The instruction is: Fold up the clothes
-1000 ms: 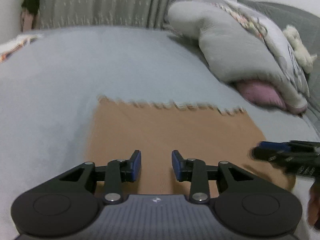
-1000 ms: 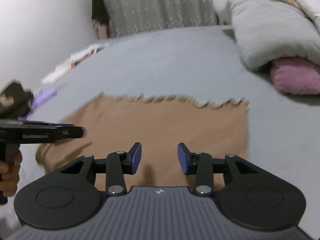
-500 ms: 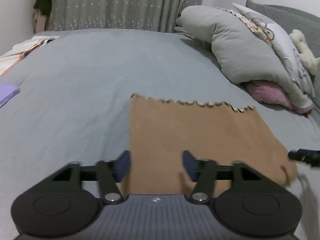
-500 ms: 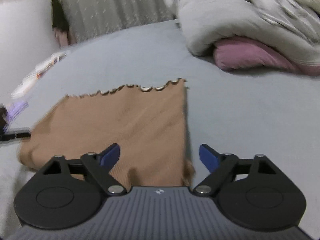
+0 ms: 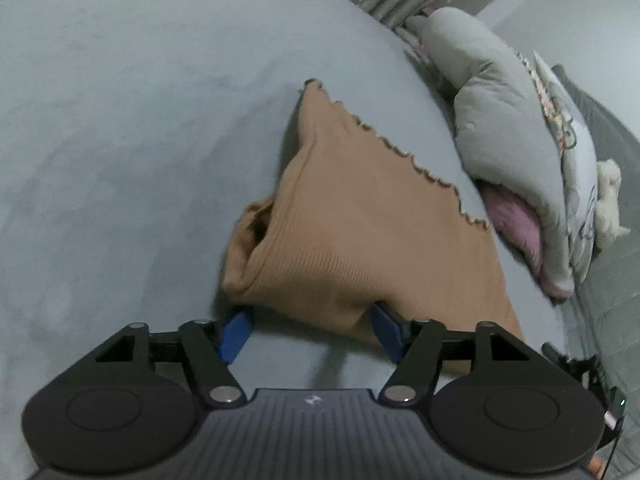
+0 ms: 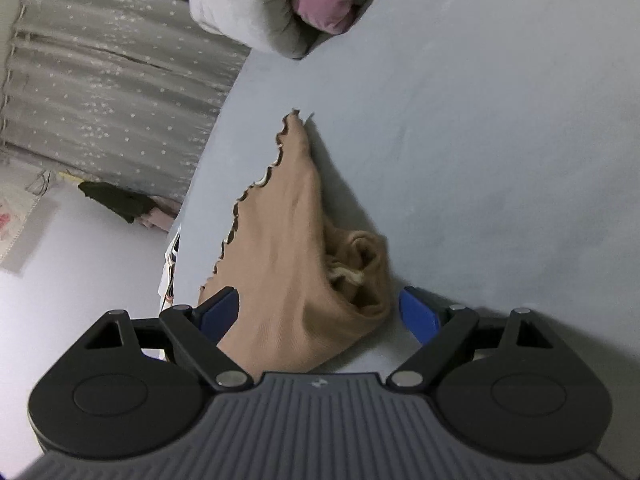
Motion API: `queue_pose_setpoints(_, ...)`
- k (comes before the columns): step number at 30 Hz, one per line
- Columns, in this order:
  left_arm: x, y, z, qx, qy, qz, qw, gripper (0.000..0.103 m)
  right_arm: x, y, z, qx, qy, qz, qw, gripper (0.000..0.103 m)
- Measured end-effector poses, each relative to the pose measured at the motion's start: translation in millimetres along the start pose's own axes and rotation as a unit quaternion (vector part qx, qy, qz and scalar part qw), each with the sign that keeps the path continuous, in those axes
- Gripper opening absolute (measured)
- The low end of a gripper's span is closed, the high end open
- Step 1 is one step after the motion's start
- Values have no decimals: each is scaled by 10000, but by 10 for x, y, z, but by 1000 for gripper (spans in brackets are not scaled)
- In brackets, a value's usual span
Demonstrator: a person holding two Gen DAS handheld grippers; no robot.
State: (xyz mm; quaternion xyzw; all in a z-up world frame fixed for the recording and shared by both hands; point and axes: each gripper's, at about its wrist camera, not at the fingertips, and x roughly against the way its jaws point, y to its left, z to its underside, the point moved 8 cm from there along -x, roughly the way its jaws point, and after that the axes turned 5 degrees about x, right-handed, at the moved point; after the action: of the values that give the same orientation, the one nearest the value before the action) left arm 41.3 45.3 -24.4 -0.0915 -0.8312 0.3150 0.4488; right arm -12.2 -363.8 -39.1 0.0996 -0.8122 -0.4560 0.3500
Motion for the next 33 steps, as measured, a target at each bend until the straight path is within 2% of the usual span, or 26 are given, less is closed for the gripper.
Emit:
queue_pose_setpoints(5, -190, -105, -116, 198, -204, 53, 9996, 84, -187, 171, 14, 650, -198, 156, 9976, 93)
queue_pose_setpoints(9, -290, -164, -160, 426, -439, 94, 9981, 100, -307, 194, -4, 951, -340, 160, 9948, 93)
queue_pose_setpoints(10, -316, -197, -155, 396, -485, 64, 9980, 100, -337, 191, -19, 952, -375, 109, 9947, 93)
queue_pose_setpoints(14, -345, -230, -146, 216, -617, -124, 9978, 93, -432, 210, -47, 1029, -439, 87, 9937, 93)
queue_pose_setpoints(19, -349, -196, -171, 87, -676, -344, 9971, 72, -425, 207, -38, 1095, -466, 123, 9928, 91)
queue_pose_setpoints(21, -332, -200, -162, -34, -706, -486, 9963, 72, -440, 219, -35, 1179, -459, 186, 9918, 91)
queue_pose_setpoints(25, -352, -301, -68, -829, -970, -913, 9876, 73, -469, 319, 87, 1861, -443, 510, 9802, 92)
queue_pose_setpoints(27, -370, -335, -36, -1082, -1060, -1047, 9829, 72, -487, 383, 158, 2345, -420, 787, 9680, 87)
queue_pose_setpoints(28, -377, -344, -31, -1154, -1075, -1083, 9815, 71, -489, 390, 172, 2444, -429, 883, 9647, 81)
queue_pose_setpoints(30, -391, -361, -28, -1265, -1093, -1136, 9794, 67, -476, 366, 166, 2438, -446, 970, 9639, 67)
queue_pose_setpoints(31, -391, -373, -24, -1363, -1111, -1168, 9775, 65, -457, 337, 141, 2368, -450, 995, 9654, 56)
queue_pose_setpoints(33, -389, -402, -11, -1560, -1142, -1242, 9732, 57, -425, 276, 79, 2224, -420, 1027, 9686, 49)
